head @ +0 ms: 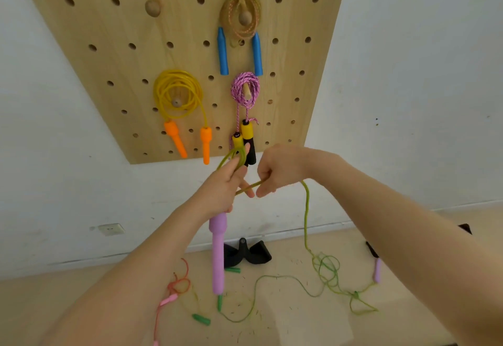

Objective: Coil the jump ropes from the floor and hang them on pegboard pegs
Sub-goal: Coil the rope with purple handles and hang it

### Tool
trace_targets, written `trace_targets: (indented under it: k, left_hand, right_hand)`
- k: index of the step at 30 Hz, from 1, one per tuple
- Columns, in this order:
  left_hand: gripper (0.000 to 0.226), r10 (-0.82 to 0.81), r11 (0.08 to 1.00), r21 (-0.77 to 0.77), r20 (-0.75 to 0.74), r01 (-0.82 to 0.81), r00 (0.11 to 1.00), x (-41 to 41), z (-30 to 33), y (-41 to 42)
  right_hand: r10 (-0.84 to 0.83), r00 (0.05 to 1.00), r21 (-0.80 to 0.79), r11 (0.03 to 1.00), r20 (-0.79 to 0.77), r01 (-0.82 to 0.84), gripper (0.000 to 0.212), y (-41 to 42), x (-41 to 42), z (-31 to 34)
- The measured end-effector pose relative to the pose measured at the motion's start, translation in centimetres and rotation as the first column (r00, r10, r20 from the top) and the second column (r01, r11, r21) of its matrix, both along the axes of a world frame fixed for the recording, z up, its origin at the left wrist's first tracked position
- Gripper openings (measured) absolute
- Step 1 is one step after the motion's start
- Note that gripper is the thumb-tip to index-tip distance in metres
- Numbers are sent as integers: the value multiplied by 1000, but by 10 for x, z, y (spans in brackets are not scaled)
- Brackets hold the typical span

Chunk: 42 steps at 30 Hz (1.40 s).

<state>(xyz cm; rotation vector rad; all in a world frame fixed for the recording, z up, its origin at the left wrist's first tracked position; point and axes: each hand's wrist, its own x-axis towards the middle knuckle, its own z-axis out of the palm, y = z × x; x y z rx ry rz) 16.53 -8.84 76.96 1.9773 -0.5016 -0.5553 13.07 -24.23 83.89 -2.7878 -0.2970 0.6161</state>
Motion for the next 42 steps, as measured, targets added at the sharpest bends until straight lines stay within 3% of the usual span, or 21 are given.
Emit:
trace_targets:
  k: [2,4,7,9,12,14,17,20,23,26,29,32,34,36,38,42]
  left_hand:
    - [41,14,998,-53,-50,-16,999,9,-3,19]
    - [39,6,993,-118,-177,-27,984,16,-1,33]
    - [46,-160,977,-184,-323,104,933,13,11,36]
    - [59,-303,931,-307,-342,199,889,6,21,30]
    - [59,-395,806,-569,-308,166,865,-1,38,23]
    - [56,-414,710,-695,-282,114,866,-3,48,21]
    - [51,-314,603,-795,-306,-60,899,9,54,24]
    - [40,-91,597,-767,-357,-236,930,29,47,28]
    - [41,52,693,-657,-364,-296,930,37,31,20]
    - [49,90,896,-410,-204,-168,975,32,10,6]
    - [35,-25,981,-195,-75,10,997,17,7,1]
    - [38,-154,959,-262,-154,110,976,8,22,5]
    - [43,-266,910,-379,-226,167,937,6,35,12]
    - [34,-357,861,-465,-264,206,896,6,48,20]
    - [23,-347,870,-450,-273,200,897,9,54,26]
    - [26,-345,928,-289,-426,235,837,18,59,32]
  right_hand:
    - [-103,994,86,991,30,100,38,-18,-2,-1]
    - [-217,976,286,937,27,201,31,-31,-6,-2]
    - [-328,945,615,749,19,247,21,-25,-6,0]
    - [-436,890,714,664,131,220,19,-16,0,1]
    - [-565,788,733,640,245,232,22,-12,9,-8]
    - [-560,803,683,669,204,293,32,-16,10,-21]
    - [-501,863,498,764,58,410,37,-20,6,-46]
    - [-391,902,347,833,-182,431,33,-16,-2,-61]
    - [-135,965,118,979,-226,165,38,10,-9,-52]
    - [142,989,-53,988,-49,-144,29,36,-5,-23]
    - [196,951,-83,980,240,-181,14,31,6,11]
    - [11,893,41,999,449,-32,22,8,14,24]
    - [-143,856,207,977,496,43,30,-1,16,21]
    - [-273,869,395,913,413,99,36,-4,18,15]
    - [-341,908,568,809,245,150,34,-5,20,5]
    - [-321,937,635,755,137,166,30,0,23,-17]
